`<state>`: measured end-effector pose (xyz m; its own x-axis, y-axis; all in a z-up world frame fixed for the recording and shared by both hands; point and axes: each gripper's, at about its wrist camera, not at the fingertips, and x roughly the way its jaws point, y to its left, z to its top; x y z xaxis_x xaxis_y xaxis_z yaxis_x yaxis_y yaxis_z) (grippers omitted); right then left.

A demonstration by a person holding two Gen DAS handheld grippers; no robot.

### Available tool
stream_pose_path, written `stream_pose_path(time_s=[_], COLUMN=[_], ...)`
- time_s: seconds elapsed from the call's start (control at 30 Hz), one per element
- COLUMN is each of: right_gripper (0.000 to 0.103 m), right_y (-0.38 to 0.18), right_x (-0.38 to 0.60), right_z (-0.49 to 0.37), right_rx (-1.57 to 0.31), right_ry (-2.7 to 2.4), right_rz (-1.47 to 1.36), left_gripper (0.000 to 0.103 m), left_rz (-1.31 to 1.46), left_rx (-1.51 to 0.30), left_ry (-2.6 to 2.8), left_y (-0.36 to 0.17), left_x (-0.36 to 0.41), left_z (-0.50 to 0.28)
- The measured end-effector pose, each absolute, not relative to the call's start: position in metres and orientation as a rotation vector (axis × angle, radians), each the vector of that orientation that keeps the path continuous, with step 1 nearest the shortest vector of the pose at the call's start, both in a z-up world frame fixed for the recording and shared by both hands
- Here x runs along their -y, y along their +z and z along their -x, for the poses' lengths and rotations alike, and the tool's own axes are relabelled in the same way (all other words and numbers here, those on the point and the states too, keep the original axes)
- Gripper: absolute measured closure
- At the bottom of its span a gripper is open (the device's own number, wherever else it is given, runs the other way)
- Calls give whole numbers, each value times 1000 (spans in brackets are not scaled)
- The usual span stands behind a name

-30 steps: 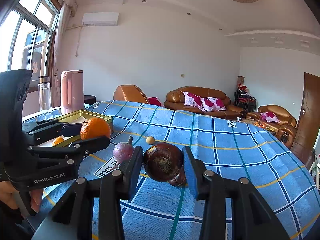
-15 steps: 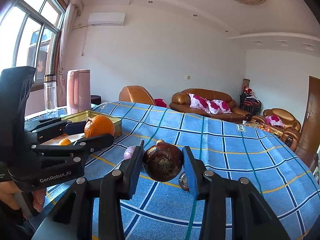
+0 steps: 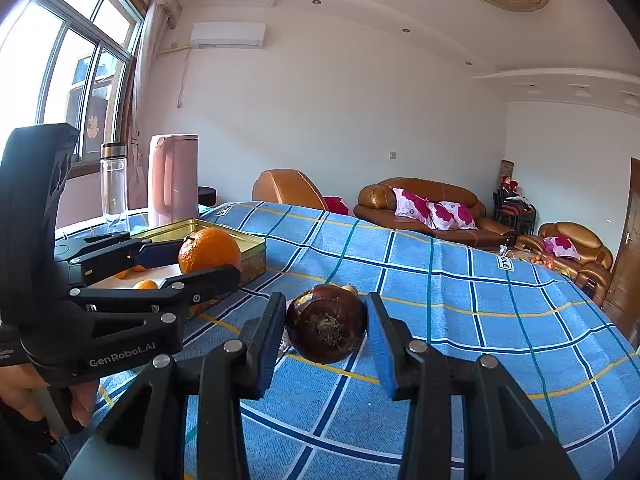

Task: Organize fruits
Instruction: 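Lift the orange and passion fruit and carry them toward the gold tray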

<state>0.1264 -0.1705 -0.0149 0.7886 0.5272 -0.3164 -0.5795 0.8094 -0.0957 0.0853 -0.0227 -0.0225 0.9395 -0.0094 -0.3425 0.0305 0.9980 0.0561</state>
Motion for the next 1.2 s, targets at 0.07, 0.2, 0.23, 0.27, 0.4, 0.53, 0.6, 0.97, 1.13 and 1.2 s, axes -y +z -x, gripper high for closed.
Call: stream_pose_path(time_s=[0.07,0.2,0.23,0.27,0.4,0.53,0.6,0.97,1.13,1.2], right_gripper=[61,61,61,61,61,61,61,61,61,61], right_y=[-15,-16,-16,-16,-16,-16,-16,-17,-18,-18], right_x=[166,157,155,153,148,142,139,120,111,107], right_z=[-127,-126,-127,-127,-129,-130,-130,-131,-131,-131], right_rx=[-284,-283,-284,-284,-288,-290,-290,-288,-287,-288], right_ry=[608,623,627,629,639,648,652,680,694,699], right_rz=[193,195,196,198,199,198,202,207,212,215], left_gripper=[56,56,56,56,56,56,56,56,56,56], left_rz=[-55,-48,-44,-41,-33,-24,-22,-9,-3,0], left_rx=[-351,-353,-354,-353,-353,-352,-351,-348,-348,-348], left_ry=[-15,-2,1,4,16,27,31,63,79,84], left_y=[-23,-23,-23,-23,-23,-23,-24,-24,-25,-24], left_x=[18,10,7,5,-2,-8,-11,-29,-37,-40], left_z=[-85,-84,-84,-84,-82,-81,-80,-76,-74,-73])
